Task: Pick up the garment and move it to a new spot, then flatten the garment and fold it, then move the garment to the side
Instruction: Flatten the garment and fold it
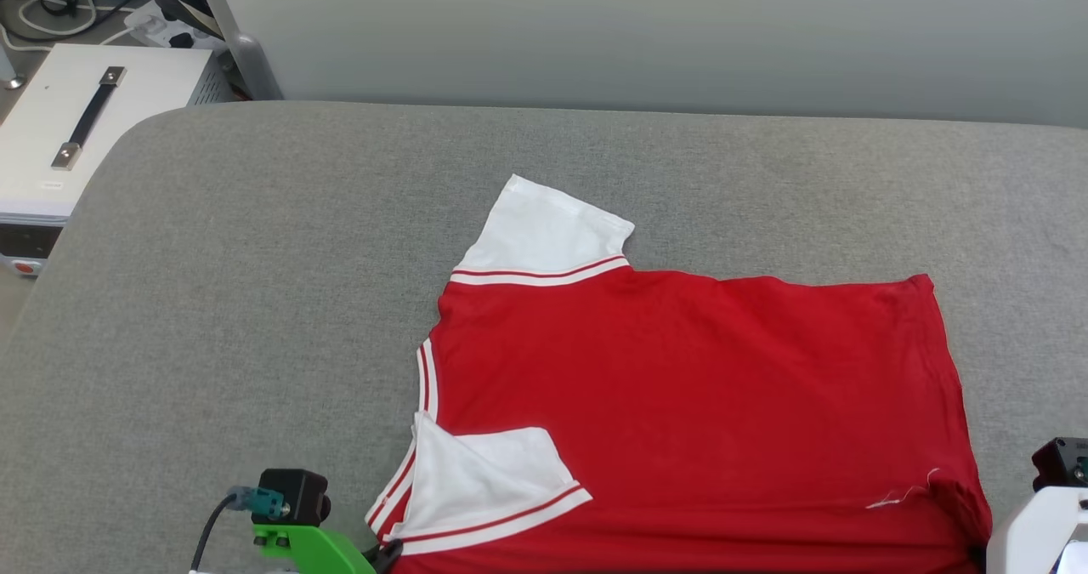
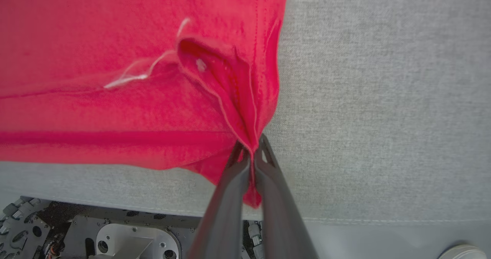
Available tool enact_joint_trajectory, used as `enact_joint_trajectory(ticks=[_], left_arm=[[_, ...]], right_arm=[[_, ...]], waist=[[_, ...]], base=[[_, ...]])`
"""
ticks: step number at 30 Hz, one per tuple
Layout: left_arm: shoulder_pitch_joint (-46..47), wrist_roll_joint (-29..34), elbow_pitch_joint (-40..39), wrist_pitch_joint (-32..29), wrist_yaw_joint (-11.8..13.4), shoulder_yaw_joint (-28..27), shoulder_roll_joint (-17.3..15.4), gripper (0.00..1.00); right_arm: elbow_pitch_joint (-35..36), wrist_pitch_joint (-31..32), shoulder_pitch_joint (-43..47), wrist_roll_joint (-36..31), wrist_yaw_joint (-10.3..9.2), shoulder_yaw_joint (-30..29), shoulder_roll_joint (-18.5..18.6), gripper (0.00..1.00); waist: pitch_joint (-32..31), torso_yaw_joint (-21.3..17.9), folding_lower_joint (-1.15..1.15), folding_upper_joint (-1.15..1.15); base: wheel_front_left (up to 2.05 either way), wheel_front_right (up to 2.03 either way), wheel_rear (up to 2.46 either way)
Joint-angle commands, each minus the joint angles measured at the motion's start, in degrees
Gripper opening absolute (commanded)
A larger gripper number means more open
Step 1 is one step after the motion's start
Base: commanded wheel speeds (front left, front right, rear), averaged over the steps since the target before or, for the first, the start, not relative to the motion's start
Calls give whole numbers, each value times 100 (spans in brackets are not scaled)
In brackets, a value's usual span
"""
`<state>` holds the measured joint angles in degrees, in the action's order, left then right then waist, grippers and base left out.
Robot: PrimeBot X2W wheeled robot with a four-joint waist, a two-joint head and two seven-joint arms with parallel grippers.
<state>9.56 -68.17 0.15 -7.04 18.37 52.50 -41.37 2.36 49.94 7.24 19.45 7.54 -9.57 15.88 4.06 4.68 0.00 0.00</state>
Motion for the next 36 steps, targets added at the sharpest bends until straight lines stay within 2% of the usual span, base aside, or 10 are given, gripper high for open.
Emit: enact_joint_trajectory(ticks=[1, 7, 20, 21, 22, 23, 31, 36], left_arm=[[-73, -64, 91, 34, -15, -3, -27, 0], [16, -24, 385, 38, -137, 56, 113, 0], [304, 134, 962, 50, -337, 178, 417, 0], [318, 156, 986, 69, -338, 183, 427, 55], [329, 175, 1014, 108, -327, 174, 445, 100], [337, 189, 1035, 141, -318, 164, 457, 100], [364, 308, 904, 549, -240, -15, 402, 100], [465, 654, 583, 1284, -219, -232, 338, 100]], right_arm=[[31, 38, 107, -22, -5, -71, -8, 0], [-58, -60, 134, -87, -5, -18, -133, 0], [-558, -368, -147, -141, -5, 135, -78, 0], [-581, -390, -162, -138, -5, 135, -77, 1], [-596, -443, -180, -134, -5, 136, -78, 80], [-608, -484, -196, -129, -5, 137, -80, 100], [-355, -864, -247, -16, -5, 153, -1, 100], [153, -1637, -314, 65, -5, 236, 41, 100]], waist=[[16, 7, 0, 0], [154, 8, 0, 0], [360, 21, 0, 0], [354, 22, 0, 0], [341, 22, 0, 0], [326, 21, 0, 0], [-11, 35, 0, 0], [-216, 41, 0, 0]], base=[[0, 0, 0], [0, 0, 0], [0, 0, 0], [0, 0, 0], [0, 0, 0], [0, 0, 0], [0, 0, 0], [0, 0, 0]])
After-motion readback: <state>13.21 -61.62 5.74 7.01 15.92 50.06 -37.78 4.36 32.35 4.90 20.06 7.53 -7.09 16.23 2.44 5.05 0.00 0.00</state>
